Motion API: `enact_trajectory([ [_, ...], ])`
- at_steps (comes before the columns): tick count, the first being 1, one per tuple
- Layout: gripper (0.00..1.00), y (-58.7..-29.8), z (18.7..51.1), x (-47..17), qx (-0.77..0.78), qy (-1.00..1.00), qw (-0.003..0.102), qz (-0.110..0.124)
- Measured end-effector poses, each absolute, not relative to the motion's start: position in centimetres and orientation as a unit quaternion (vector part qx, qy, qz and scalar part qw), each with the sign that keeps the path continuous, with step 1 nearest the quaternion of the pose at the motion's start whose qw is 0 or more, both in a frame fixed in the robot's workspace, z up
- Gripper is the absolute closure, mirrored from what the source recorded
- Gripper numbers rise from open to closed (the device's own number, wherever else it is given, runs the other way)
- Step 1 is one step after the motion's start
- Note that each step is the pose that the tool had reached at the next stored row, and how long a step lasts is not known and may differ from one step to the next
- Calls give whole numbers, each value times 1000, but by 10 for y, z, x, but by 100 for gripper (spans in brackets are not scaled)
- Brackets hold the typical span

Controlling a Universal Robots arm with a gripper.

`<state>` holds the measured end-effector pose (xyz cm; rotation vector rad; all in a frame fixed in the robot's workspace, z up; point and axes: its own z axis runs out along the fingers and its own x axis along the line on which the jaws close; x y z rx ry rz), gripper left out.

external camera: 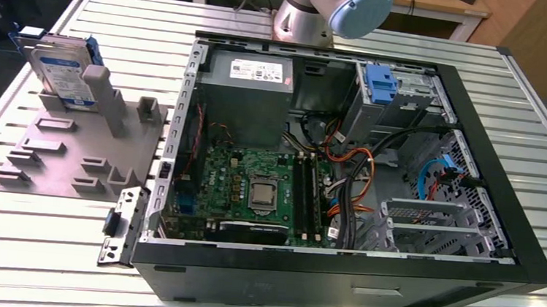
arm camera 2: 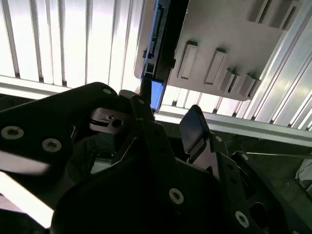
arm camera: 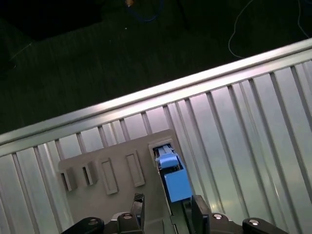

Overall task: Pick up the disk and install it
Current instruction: 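Pick up the disk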

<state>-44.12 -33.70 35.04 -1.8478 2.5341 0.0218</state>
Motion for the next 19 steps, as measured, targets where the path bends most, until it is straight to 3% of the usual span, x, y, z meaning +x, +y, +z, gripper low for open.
enact_trajectory([
  [19,49,-326,328,-452,-663,748,2,6],
])
